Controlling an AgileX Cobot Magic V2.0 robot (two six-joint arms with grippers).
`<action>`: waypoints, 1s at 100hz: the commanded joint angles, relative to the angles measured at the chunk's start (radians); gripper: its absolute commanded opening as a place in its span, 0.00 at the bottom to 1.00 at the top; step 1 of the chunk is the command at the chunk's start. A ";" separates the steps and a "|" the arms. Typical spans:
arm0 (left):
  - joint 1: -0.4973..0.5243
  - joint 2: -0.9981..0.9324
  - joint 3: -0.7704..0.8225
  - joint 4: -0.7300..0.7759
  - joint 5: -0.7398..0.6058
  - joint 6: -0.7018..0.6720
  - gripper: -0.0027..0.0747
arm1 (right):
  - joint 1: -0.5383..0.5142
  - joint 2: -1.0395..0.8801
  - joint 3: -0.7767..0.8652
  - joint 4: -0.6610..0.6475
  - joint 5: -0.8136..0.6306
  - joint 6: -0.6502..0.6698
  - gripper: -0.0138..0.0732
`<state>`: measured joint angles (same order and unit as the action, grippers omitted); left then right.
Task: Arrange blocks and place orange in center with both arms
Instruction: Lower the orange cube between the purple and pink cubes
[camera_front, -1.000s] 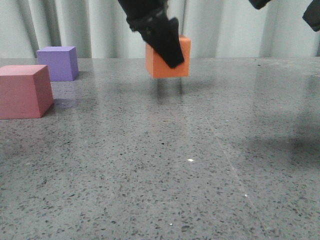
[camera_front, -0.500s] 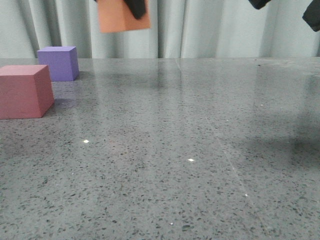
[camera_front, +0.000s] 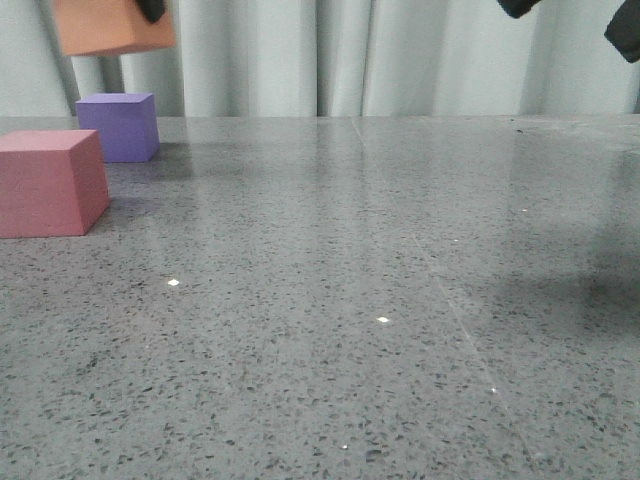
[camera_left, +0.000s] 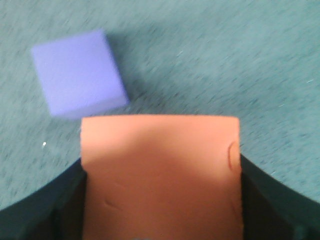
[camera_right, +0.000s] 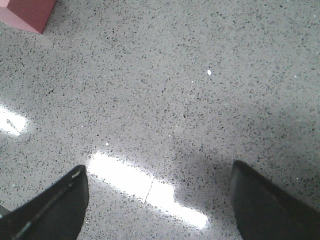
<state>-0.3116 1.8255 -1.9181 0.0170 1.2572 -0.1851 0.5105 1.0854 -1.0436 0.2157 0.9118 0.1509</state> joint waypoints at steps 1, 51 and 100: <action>0.003 -0.084 0.028 0.069 -0.037 -0.070 0.30 | 0.000 -0.022 -0.024 0.012 -0.048 -0.012 0.82; 0.003 -0.090 0.196 0.197 -0.187 -0.261 0.30 | 0.000 -0.022 -0.024 0.012 -0.052 -0.012 0.82; 0.003 -0.053 0.273 0.215 -0.304 -0.319 0.30 | 0.000 -0.022 -0.024 0.012 -0.064 -0.012 0.82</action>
<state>-0.3116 1.7990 -1.6232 0.2146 1.0011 -0.4865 0.5105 1.0854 -1.0436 0.2157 0.9038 0.1509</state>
